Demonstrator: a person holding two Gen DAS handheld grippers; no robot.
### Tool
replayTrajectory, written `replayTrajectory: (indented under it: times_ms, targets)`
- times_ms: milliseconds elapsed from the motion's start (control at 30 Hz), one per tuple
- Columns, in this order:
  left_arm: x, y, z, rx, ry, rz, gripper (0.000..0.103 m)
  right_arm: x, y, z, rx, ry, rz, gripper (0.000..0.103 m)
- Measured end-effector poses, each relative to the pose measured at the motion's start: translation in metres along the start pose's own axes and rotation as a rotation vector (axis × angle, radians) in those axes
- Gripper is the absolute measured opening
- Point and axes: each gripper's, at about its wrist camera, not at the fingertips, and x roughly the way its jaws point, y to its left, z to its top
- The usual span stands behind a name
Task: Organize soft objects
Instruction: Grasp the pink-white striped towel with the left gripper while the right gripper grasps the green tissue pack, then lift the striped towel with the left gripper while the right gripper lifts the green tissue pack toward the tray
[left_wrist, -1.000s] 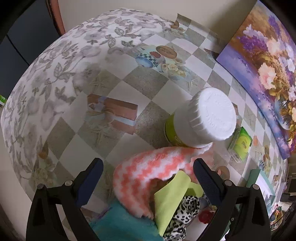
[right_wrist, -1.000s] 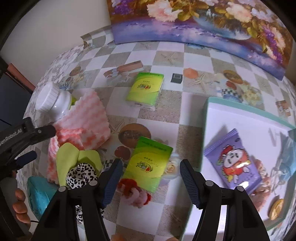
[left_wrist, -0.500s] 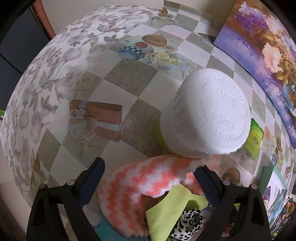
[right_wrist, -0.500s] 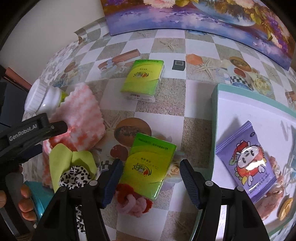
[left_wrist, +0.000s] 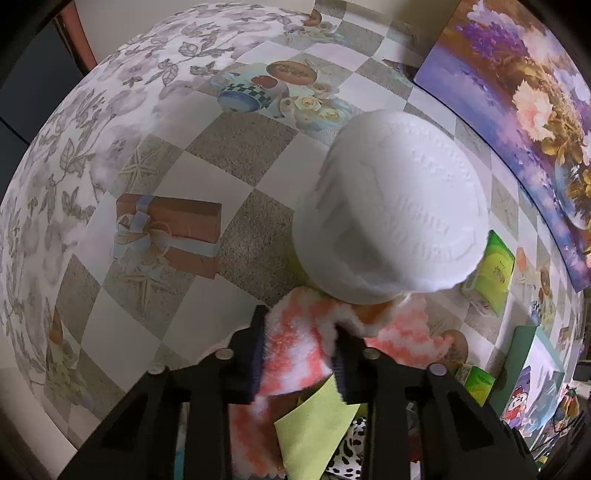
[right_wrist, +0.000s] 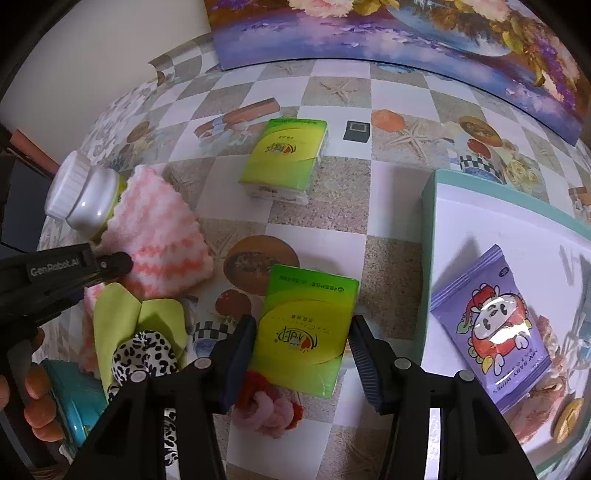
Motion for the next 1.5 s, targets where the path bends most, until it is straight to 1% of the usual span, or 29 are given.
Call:
replayTrajectory:
  times_ms: [33, 133, 500, 667, 933, 1200, 1367, 1500]
  targets:
    - [-0.002, -0.001, -0.001, 0.001, -0.002, -0.002, 0.024, -0.001, -0.001, 0.0, 0.002, 0.0, 0.001, 0.054]
    - [-0.007, 0.0, 0.0, 0.001, -0.009, -0.002, 0.022, -0.005, -0.004, 0.0, 0.009, -0.005, -0.002, 0.054]
    - [-0.025, -0.003, -0.006, 0.012, -0.043, -0.006, 0.015, -0.02, -0.007, 0.002, 0.015, -0.04, 0.004, 0.054]
    - [-0.037, -0.002, -0.002, 0.014, -0.065, -0.046, 0.014, -0.036, -0.012, 0.005, 0.034, -0.078, 0.016, 0.054]
    - [-0.074, -0.013, -0.004, 0.049, -0.143, -0.1, 0.012, -0.065, -0.021, 0.011, 0.066, -0.144, 0.022, 0.054]
    - [-0.123, -0.027, -0.006, 0.084, -0.251, -0.183, 0.012, -0.1, -0.034, 0.014, 0.101, -0.228, 0.032, 0.054]
    - [-0.152, -0.044, -0.015, 0.134, -0.314, -0.227, 0.012, -0.125, -0.049, 0.013, 0.131, -0.283, 0.003, 0.054]
    - [-0.165, -0.063, -0.024, 0.178, -0.334, -0.245, 0.012, -0.134, -0.068, 0.012, 0.17, -0.298, -0.027, 0.054]
